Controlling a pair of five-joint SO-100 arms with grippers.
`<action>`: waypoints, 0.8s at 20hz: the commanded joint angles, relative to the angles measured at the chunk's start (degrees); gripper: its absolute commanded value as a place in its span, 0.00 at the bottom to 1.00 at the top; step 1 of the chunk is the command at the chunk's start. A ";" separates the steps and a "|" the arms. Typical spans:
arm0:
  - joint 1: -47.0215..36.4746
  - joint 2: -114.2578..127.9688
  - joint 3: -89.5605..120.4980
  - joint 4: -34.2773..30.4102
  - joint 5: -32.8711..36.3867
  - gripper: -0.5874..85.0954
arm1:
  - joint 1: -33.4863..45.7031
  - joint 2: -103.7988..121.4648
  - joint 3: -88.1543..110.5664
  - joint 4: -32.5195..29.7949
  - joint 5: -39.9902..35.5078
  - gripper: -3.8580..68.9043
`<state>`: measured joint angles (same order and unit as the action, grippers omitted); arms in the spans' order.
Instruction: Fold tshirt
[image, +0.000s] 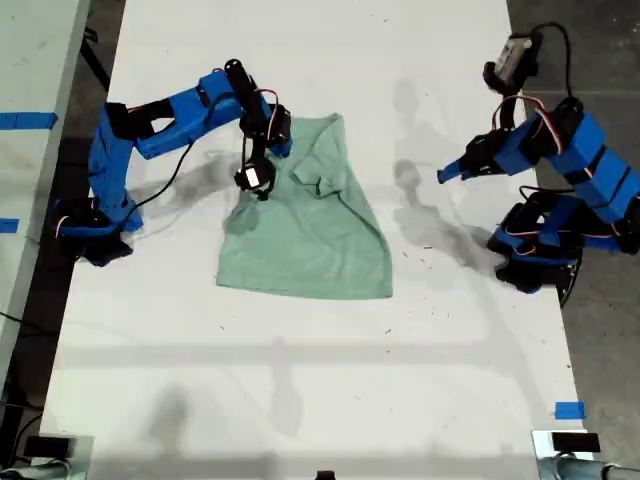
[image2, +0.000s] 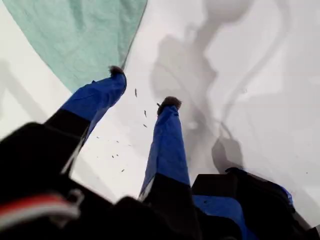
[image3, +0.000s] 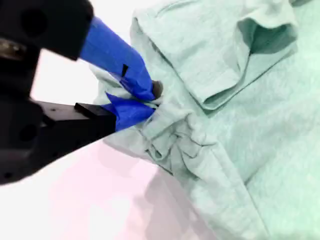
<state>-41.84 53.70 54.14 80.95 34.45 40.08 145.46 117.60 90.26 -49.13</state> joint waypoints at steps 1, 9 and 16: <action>2.72 0.09 -3.25 -5.89 1.85 0.30 | -0.18 -0.09 0.53 -2.46 0.79 0.31; 2.64 17.49 -2.02 -4.66 2.90 0.35 | -3.96 -0.26 5.45 -8.17 3.87 0.29; 11.25 39.81 30.23 -7.03 -4.83 0.28 | -17.93 -6.94 5.89 -18.90 5.10 0.40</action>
<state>-34.37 85.34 76.90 76.55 32.78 25.40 140.01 124.80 74.97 -44.38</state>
